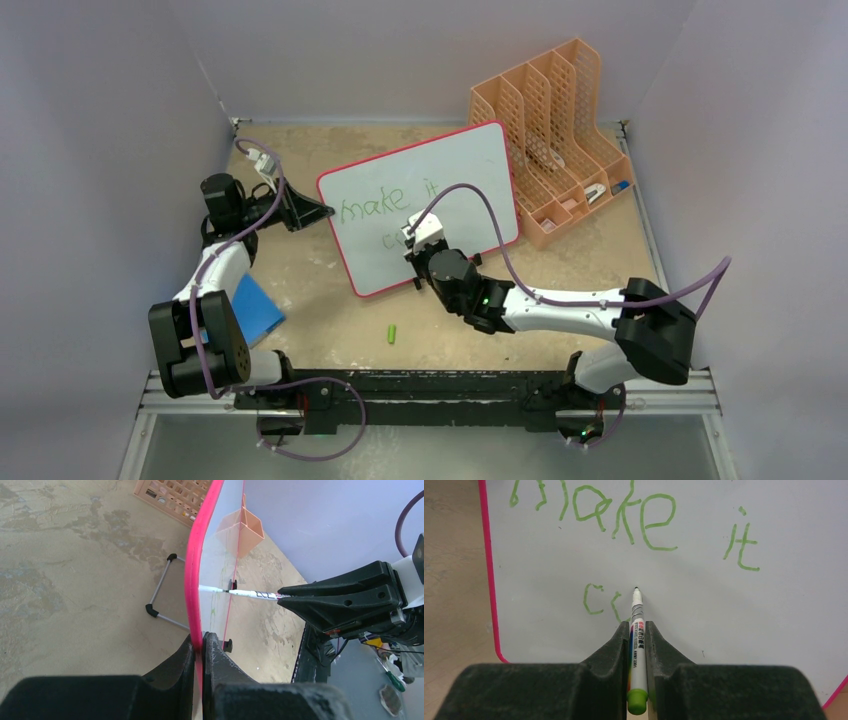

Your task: Write a sentence on the whiteboard

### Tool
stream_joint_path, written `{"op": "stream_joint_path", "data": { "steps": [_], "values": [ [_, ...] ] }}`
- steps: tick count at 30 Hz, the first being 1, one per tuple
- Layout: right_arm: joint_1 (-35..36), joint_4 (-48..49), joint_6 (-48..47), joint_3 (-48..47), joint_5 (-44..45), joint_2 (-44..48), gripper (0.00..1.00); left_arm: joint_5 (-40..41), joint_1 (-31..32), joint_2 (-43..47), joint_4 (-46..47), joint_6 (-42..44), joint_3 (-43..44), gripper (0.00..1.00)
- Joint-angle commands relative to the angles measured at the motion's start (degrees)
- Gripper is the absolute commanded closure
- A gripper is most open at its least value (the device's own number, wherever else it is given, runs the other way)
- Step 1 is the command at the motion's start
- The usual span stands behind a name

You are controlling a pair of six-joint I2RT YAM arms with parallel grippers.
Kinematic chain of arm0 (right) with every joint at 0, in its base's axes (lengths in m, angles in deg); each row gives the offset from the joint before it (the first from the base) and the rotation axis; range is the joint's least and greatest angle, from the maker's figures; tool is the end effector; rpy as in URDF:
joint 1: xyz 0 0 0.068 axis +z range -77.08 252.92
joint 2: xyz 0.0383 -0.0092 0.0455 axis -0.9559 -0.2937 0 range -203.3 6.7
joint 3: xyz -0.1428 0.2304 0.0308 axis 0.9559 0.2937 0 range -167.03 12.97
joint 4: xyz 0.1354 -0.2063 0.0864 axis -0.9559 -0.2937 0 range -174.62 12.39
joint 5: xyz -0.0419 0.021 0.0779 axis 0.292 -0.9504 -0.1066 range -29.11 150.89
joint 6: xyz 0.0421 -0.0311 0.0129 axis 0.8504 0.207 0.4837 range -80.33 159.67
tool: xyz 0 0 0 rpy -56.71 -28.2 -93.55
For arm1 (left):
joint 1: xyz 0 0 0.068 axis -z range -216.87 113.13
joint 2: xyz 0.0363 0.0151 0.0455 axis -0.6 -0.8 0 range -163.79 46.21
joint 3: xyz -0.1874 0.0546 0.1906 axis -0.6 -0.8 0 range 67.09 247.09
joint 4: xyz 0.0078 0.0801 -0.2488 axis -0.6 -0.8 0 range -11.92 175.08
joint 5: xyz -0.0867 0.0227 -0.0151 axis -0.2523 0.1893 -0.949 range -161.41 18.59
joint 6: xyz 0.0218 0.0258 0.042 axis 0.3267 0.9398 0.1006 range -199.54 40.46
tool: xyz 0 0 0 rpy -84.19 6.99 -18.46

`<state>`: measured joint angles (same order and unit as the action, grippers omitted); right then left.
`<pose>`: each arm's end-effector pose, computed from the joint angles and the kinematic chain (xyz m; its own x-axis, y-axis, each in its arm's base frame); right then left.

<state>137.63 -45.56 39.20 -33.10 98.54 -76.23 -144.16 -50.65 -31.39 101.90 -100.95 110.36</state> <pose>0.1569 0.2813 0.2680 -0.0320 -0.0831 -0.9960 -0.4560 0.8880 -0.0594 0.2801 0.0337 0.2573 -0.5692 -0.2511 -0.7829 0.6510 0.4440 -0.6157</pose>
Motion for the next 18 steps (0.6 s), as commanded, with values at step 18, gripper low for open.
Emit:
{"op": "stream_joint_path", "data": {
  "steps": [18],
  "values": [
    [0.77,0.76,-0.83,-1.75,-3.44,-0.41,1.00,-0.46,1.09,1.28,0.14,2.16,0.59,1.00]
  ]
}}
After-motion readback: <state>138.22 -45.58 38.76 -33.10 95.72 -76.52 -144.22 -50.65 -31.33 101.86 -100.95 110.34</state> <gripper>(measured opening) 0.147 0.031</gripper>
